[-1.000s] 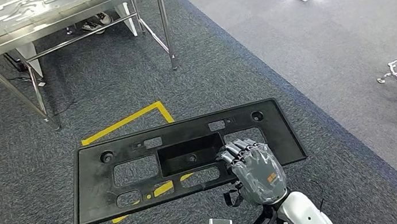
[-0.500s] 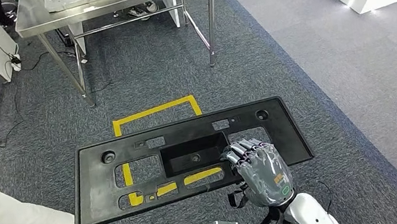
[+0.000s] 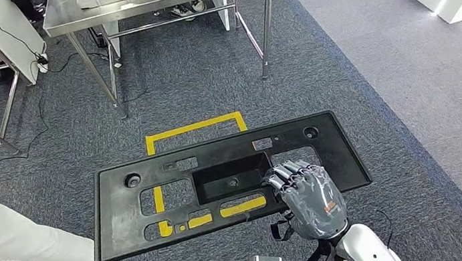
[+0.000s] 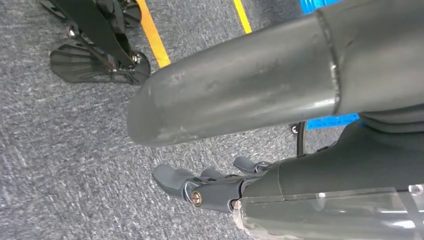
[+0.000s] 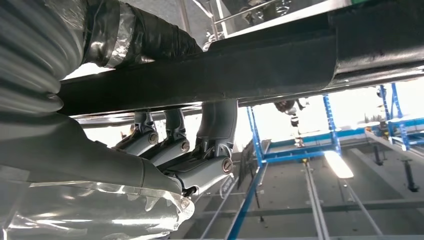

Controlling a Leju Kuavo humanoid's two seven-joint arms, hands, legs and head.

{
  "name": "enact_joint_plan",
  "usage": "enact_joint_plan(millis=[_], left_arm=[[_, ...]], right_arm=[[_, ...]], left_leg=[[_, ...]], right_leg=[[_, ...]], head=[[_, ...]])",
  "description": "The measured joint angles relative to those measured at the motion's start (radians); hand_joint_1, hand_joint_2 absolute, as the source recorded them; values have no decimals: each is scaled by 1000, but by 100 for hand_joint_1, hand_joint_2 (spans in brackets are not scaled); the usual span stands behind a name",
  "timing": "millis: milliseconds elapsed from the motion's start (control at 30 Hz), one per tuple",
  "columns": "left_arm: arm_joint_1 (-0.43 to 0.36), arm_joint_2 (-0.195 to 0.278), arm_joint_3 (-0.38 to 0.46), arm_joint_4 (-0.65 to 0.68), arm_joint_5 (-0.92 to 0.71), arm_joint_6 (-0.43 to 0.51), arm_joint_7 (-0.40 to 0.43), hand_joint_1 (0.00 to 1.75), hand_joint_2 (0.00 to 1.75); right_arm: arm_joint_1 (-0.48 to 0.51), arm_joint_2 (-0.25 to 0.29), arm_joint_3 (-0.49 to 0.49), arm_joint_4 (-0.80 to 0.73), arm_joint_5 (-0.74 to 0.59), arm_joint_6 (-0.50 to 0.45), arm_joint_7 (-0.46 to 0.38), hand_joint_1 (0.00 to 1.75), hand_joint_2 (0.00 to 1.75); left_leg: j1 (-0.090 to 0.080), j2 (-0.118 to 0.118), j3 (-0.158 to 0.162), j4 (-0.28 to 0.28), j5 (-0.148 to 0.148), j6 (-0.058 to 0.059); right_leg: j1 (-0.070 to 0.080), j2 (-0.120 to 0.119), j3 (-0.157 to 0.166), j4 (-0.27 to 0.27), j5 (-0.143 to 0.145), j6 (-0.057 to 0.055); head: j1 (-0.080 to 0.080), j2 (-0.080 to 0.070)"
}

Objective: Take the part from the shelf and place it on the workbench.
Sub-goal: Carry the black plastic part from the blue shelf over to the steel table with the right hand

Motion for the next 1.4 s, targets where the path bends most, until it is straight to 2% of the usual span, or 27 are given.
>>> enact_joint_plan(millis=[167, 267, 367, 467, 533, 600, 633, 667, 700, 733, 767, 800, 833, 900, 967, 1000, 1033, 1100, 1133, 1167, 1200, 1233, 1267, 1300, 1333, 1400], left_arm=[[-1, 0, -2, 0, 4, -4, 0, 0, 0], [-1, 0, -7, 0, 6, -6, -4, 0, 0], [-1, 0, -12, 2, 11, -7, -10, 0, 0], [-1, -1, -15, 3, 13, -9, -12, 0, 0], [-1, -3, -16, 3, 13, -11, -13, 0, 0], [-1, -3, -16, 3, 14, -13, -13, 0, 0], [-1, -3, -17, 3, 15, -14, -13, 0, 0], [0, -4, -18, 3, 17, -15, -13, 0, 0], [0, -4, -19, 3, 19, -15, -13, 0, 0], [0, -4, -20, 3, 20, -15, -14, 0, 0], [0, -4, -21, 3, 22, -16, -14, 0, 0], [-1, -4, -22, 3, 23, -16, -15, 0, 0], [-1, -4, -23, 4, 24, -16, -16, 0, 0], [-1, -4, -24, 5, 26, -17, -17, 0, 0], [-2, -4, -24, 6, 30, -17, -17, 0, 0], [-3, -5, -25, 7, 33, -17, -17, 0, 0], [-4, -5, -25, 7, 34, -17, -17, 0, 0], [-3, -5, -25, 8, 37, -16, -16, 0, 0], [-1, -5, -26, 8, 39, -16, -16, 0, 0], [1, -5, -26, 8, 40, -16, -15, 0, 0], [3, -5, -27, 8, 40, -16, -14, 0, 0], [4, -5, -28, 8, 41, -16, -14, 0, 0], [4, -5, -29, 9, 41, -15, -14, 0, 0], [4, -5, -30, 9, 42, -15, -13, 0, 0], [3, -5, -31, 10, 43, -15, -13, 0, 0], [1, -5, -31, 11, 45, -14, -12, 0, 0]], right_arm=[[0, 0, -1, -3, 7, 5, 0, 175, 175], [0, 0, -4, -4, 13, 14, 1, 175, 175], [0, 0, -6, -5, 21, 21, 2, 175, 175], [-1, 0, -7, -9, 25, 22, 3, 175, 175], [-3, -1, -9, -12, 26, 22, 3, 175, 175], [-2, -1, -10, -12, 26, 25, 3, 175, 175], [0, -1, -10, -12, 26, 27, 3, 175, 175], [1, -1, -10, -12, 27, 29, 3, 175, 175], [1, -1, -10, -12, 27, 31, 3, 175, 175], [1, -1, -10, -13, 28, 34, 3, 175, 175], [0, -1, -11, -13, 29, 35, 3, 175, 175], [0, -1, -11, -14, 31, 37, 3, 175, 175], [0, -1, -11, -15, 33, 39, 3, 175, 175], [0, -1, -11, -17, 35, 42, 3, 175, 175], [-1, 0, -11, -18, 37, 48, 4, 175, 175], [-1, 0, -11, -19, 38, 51, 4, 175, 175], [-2, 1, -11, -20, 39, 53, 4, 175, 175], [-1, 1, -12, -20, 40, 57, 4, 175, 175], [-1, 1, -12, -20, 41, 58, 3, 175, 175], [-1, 1, -12, -20, 41, 60, 3, 175, 175], [-1, 1, -12, -20, 41, 62, 3, 175, 175], [-1, 2, -12, -20, 41, 65, 2, 175, 175], [-2, 3, -12, -20, 41, 68, 2, 175, 175], [-2, 3, -12, -20, 41, 71, 2, 175, 175], [-3, 4, -12, -20, 41, 73, 1, 175, 175], [-5, 5, -12, -21, 42, 76, 0, 175, 175]], left_leg=[[0, 0, 6, -9, 1, -5], [-1, 0, 5, -5, -2, -3], [-4, 0, 4, -3, -4, 3], [1, 3, 20, -32, 10, 9], [6, 6, 32, -50, 17, 13], [6, 7, 34, -51, 13, 16], [6, 7, 34, -49, 10, 16], [7, 6, 35, -45, 5, 14], [8, 5, 36, -41, 0, 11], [10, 3, 38, -33, -7, 6], [9, 2, 37, -24, -16, -1], [8, 0, 35, -17, -24, -8], [7, -1, 34, -11, -31, -15], [8, -2, 36, -10, -40, -27], [11, 8, 38, 6, -49, -37], [11, 16, 25, 38, -62, -41], [12, 24, -2, 91, -80, -45], [13, 30, -85, 220, -116, -51], [13, 31, -121, 260, -114, -52], [13, 31, -142, 267, -93, -51], [13, 31, -142, 233, -49, -48], [13, 32, -129, 170, 2, -44], [10, 34, -110, 114, 38, -39], [6, 36, -89, 66, 59, -33], [2, 37, -75, 39, 57, -26], [-3, 36, -54, 17, 35, -12]], right_leg=[[1, 0, 2, 0, -3, -6], [-2, 0, 2, -1, -3, -6], [-5, -1, 4, -4, -2, -3], [-4, -2, 7, 2, -9, 9], [-5, -5, -27, 77, -53, 15], [-7, -5, -91, 196, -103, 21], [-9, -5, -112, 232, -108, 24], [-11, -5, -117, 233, -94, 28], [-14, -5, -103, 200, -65, 30], [-18, -5, -74, 137, -31, 32], [-19, -3, -45, 79, -9, 32], [-19, -1, -24, 38, 1, 28], [-18, 1, -11, 14, 0, 21], [-14, 3, -8, 13, -10, 4], [-14, -1, 6, 5, -15, -10], [-16, -4, 15, 1, -19, -17], [-16, -7, 25, -2, -24, -22], [-15, -12, 40, -3, -37, -26], [-14, -13, 49, -3, -46, -26], [-14, -13, 59, -3, -55, -25], [-14, -13, 73, -3, -65, -24], [-14, -14, 87, -4, -76, -21], [-13, -14, 99, -6, -86, -17], [-13, -14, 109, -10, -95, -12], [-13, -14, 117, -15, -100, -6], [-12, -14, 127, -15, -95, 10]], head=[[0, 0], [0, 0], [0, 0], [0, 0], [1, 0], [1, 0], [1, 0], [1, 0], [1, 0], [1, 0], [1, 0], [1, 0], [0, 0], [0, 0], [0, 0], [0, 0], [0, 0], [0, 0], [0, 0], [0, 0], [0, 0], [0, 0], [0, 0], [0, 0], [0, 0], [0, 0]])
